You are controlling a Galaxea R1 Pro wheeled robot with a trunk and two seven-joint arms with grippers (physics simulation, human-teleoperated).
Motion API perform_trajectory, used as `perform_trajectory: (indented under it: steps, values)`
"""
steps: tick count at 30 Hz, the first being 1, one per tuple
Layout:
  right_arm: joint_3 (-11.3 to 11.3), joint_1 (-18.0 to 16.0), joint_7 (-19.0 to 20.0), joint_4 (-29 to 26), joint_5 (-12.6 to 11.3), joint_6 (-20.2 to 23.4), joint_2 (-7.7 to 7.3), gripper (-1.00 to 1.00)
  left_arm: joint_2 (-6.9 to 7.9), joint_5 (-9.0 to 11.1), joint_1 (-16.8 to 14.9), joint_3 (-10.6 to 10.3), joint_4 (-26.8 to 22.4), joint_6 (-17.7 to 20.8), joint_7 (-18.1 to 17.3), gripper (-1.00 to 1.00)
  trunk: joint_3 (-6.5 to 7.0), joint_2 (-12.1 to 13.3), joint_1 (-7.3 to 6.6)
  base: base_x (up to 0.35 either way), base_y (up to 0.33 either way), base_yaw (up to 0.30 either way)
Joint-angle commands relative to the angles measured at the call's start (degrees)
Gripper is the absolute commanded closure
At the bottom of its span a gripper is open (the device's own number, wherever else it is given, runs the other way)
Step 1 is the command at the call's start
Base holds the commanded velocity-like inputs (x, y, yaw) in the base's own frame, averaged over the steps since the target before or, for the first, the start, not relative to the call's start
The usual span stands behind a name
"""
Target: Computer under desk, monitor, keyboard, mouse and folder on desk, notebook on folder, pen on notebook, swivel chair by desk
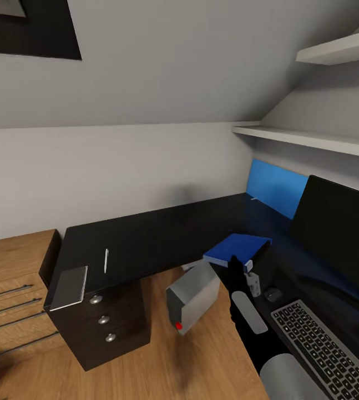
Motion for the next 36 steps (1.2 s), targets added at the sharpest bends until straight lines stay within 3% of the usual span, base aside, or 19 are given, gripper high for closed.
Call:
perform_trajectory:
  steps: [1,7,22,36]
  values:
    - [0.2,0.0,-0.2,-0.1,-0.4,-0.4,-0.04,1.0,0.05,0.6,0.0,-0.5,0.0,-0.3,0.4,-1.0,-0.07,0.0,0.0,0.0,0.0,0.0]
    - [-0.3,-0.1,-0.1,-3.5,-0.6,-1.7,0.18,1.0,0.05,0.5,0.0,-0.4,0.1,-0.4,0.4,-1.0,-0.07,0.0,0.0,0.0,0.0,-0.009]
    - [-0.1,0.0,-0.1,-4.0,-0.9,-1.9,0.29,1.0,0.12,0.5,0.0,-0.4,0.1,-0.4,0.4,-1.0,-0.07,0.0,0.0,0.005,0.0,-0.137]
    - [0.1,0.0,-0.3,-3.9,-0.9,-1.7,0.38,1.0,0.14,0.5,0.0,-0.4,0.1,-0.4,0.5,-1.0,-0.07,0.0,0.0,0.164,0.0,-0.003]
